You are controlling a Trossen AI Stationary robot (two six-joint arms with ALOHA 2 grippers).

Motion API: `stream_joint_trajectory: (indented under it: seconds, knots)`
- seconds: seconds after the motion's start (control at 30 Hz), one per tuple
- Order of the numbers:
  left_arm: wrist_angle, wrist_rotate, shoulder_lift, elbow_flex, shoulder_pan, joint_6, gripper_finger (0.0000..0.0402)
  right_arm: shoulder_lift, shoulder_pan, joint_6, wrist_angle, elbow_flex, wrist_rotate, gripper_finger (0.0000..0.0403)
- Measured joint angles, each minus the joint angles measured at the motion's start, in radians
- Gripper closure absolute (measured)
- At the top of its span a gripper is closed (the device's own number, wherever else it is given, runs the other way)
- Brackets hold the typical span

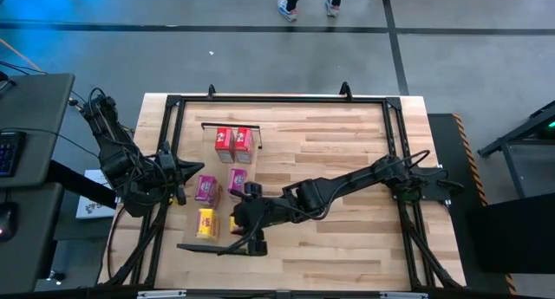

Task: Stack cereal on shelf
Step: Put the yellow cereal box on the shelf aligned with the yellow cereal box

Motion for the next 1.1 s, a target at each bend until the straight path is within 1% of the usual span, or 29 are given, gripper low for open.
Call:
stream_joint_trajectory:
  seconds: [0.37,0.5,0.8,1.03,1.1]
  knots:
    - [0.000,0.000,0.000,0.000,0.000,0.000,0.0401,0.016,-0.015,-0.031,0.011,0.000,-0.020,0.0210]
    - [0.000,0.000,0.000,0.000,0.000,0.000,0.0401,0.028,-0.020,-0.047,0.029,0.000,-0.019,0.0221]
    - [0.000,0.001,0.000,0.000,0.000,0.000,0.0402,0.027,-0.026,-0.075,0.112,0.000,-0.041,0.0263]
    - [0.000,0.005,0.000,0.000,0.000,0.000,0.0402,0.027,-0.030,-0.054,0.104,0.000,-0.070,0.0267]
    - [0.000,0.005,0.000,0.000,0.000,0.000,0.0402,0.027,-0.031,-0.054,0.103,0.000,-0.092,0.0267]
